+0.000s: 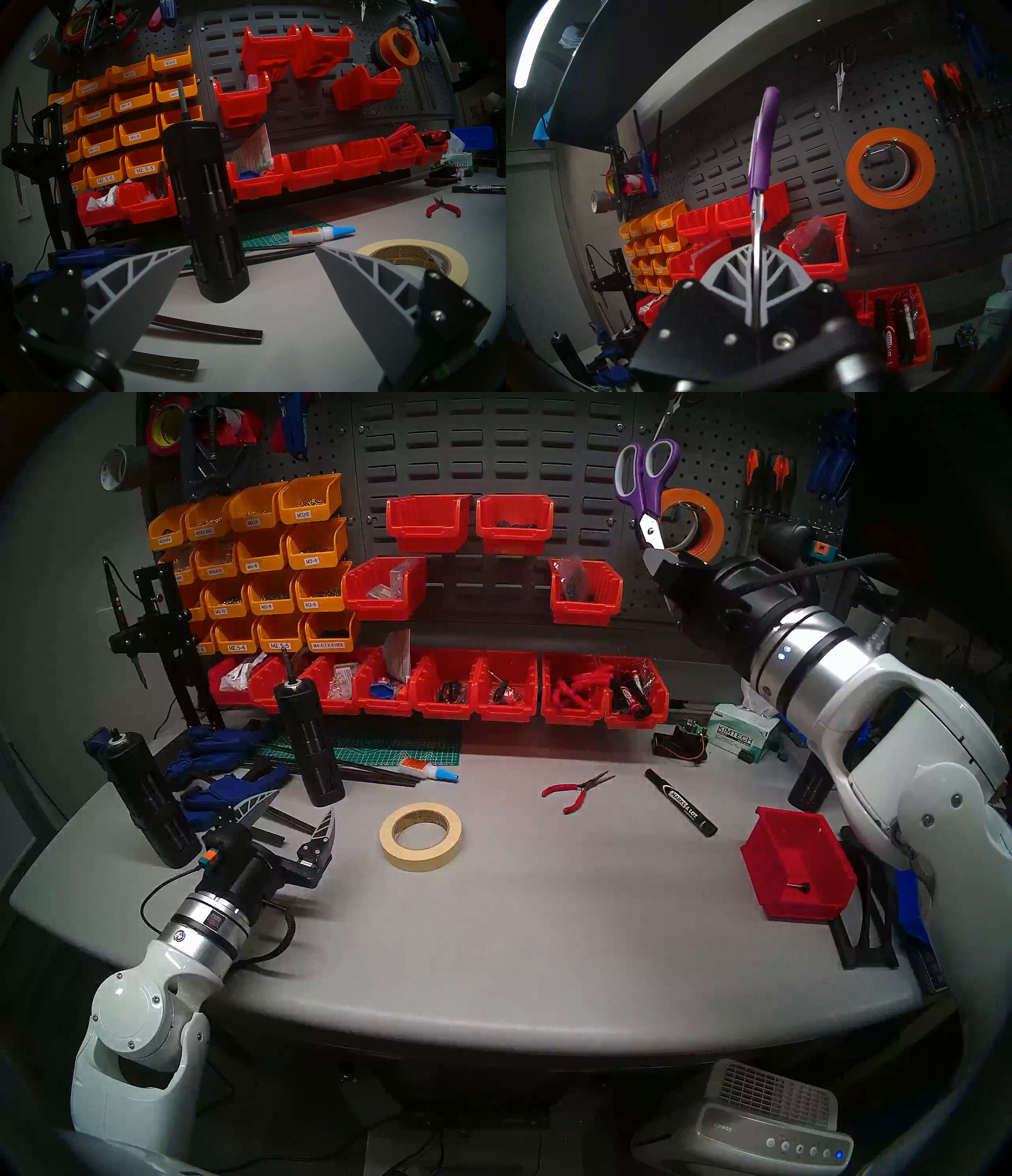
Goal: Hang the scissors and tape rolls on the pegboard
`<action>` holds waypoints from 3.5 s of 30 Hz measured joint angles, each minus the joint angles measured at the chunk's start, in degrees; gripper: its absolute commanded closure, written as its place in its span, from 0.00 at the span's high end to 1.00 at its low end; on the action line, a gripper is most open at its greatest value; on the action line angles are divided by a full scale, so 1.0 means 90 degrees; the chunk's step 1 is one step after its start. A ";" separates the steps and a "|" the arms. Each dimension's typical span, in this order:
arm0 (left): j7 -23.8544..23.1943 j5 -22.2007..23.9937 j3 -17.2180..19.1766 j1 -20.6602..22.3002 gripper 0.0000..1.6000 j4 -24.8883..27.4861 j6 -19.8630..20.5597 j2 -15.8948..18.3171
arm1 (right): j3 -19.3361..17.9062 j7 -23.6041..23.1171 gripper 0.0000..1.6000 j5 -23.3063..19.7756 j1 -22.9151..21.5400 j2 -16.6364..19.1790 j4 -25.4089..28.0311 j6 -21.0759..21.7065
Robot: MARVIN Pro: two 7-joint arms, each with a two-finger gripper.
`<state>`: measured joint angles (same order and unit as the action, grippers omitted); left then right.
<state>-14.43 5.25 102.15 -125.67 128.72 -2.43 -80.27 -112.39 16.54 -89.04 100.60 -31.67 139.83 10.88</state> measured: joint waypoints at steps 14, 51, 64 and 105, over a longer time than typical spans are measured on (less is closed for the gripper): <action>0.0000 0.0000 0.0000 0.0000 1.00 0.0001 0.0000 0.0000 | -0.1237 -0.1487 0.00 -0.0292 0.1099 -0.1042 -0.0064 0.0383; 0.0000 -0.0001 -0.0002 -0.0002 1.00 0.0003 -0.0002 -0.0001 | -0.0567 -0.3578 0.00 0.0627 0.0690 -0.0486 -0.1183 0.0490; 0.0000 -0.0001 0.0000 -0.0002 1.00 0.0003 -0.0001 -0.0001 | -0.0351 -0.3264 0.00 0.0551 0.0184 -0.0241 -0.1562 0.0364; 0.0000 -0.0001 -0.0001 -0.0002 1.00 0.0003 -0.0002 -0.0001 | 0.0197 -0.2692 0.00 0.0259 -0.0530 0.0147 -0.2482 0.0321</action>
<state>-14.43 5.24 102.14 -125.69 128.75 -2.44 -80.27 -110.62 -7.69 -86.71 95.83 -30.35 117.49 13.77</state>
